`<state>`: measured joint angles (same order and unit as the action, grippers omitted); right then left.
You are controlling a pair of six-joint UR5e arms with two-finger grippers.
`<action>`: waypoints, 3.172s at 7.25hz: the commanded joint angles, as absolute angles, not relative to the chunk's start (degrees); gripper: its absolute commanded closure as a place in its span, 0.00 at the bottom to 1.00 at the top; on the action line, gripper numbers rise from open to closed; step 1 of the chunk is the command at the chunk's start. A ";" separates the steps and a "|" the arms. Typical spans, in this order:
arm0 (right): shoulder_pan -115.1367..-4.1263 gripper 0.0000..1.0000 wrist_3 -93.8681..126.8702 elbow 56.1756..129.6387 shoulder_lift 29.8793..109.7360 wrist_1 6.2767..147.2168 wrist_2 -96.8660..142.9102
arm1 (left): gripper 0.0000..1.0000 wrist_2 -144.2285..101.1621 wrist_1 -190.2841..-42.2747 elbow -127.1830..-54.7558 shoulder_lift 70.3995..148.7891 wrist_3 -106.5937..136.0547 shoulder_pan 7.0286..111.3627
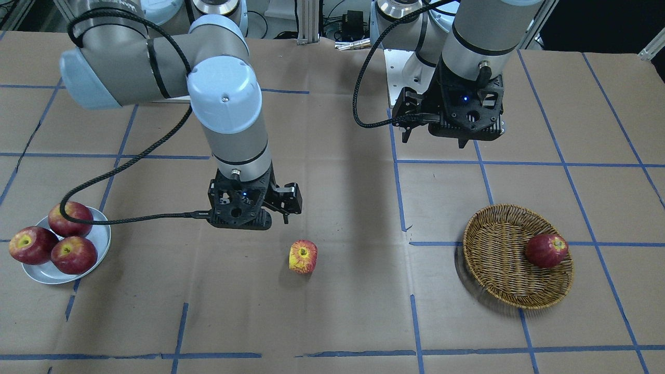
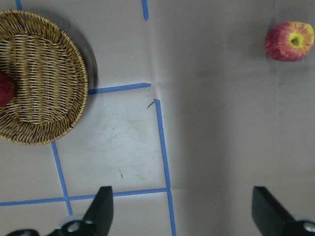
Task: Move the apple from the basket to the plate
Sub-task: 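Lower the right gripper onto the yellow-red apple and grasp it, then lift the apple with the right gripper and carry it to the white plate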
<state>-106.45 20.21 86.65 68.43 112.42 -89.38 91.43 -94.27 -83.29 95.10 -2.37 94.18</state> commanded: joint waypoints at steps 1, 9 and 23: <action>-110.46 0.00 23.98 86.57 61.65 122.38 -89.73 | 0.01 91.49 -93.00 -83.06 95.27 -2.37 94.13; -111.27 0.34 23.47 89.83 53.79 130.96 -92.19 | 0.01 91.58 -92.99 -83.32 95.18 -2.29 94.22; -64.90 0.59 -34.77 105.44 78.57 123.80 -90.64 | 0.01 92.37 -92.99 -83.41 95.10 -2.72 94.22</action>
